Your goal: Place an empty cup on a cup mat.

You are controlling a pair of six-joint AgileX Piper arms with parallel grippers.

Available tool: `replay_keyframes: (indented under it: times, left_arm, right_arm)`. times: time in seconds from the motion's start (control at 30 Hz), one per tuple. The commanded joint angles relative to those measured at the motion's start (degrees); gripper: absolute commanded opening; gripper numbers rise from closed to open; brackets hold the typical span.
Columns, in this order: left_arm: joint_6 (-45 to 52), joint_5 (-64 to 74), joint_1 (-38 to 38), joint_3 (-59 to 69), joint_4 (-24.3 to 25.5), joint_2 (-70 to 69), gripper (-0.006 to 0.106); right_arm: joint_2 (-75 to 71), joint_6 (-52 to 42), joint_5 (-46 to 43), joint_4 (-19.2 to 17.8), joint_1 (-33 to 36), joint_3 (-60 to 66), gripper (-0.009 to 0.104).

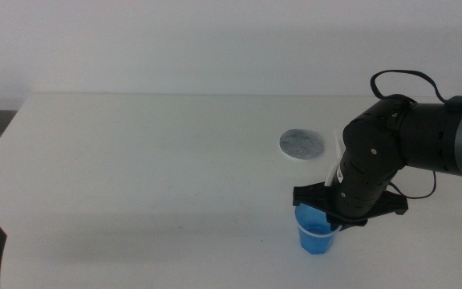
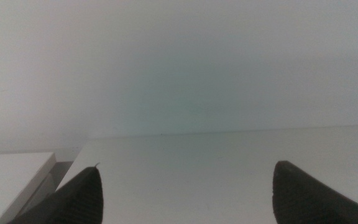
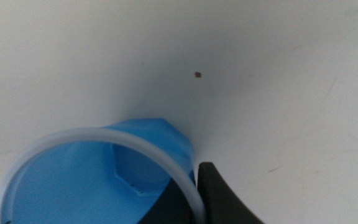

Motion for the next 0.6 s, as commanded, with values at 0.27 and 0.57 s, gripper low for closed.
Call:
replay_keyframes:
  times: [0.27,0.57]
  left_arm:
    - [-0.3,-0.6,-0.2,0.0,-0.2,0.3,0.094]
    - [-0.3,-0.6,-0.2,0.0,-0.2,0.3,0.094]
  right_arm:
    - [-3.0,-7.9,3.4,1.3,-0.7,-7.0,-0.003]
    - [-1.7,-16.2,4.6,3.7,-6.1,-18.4,-0.003]
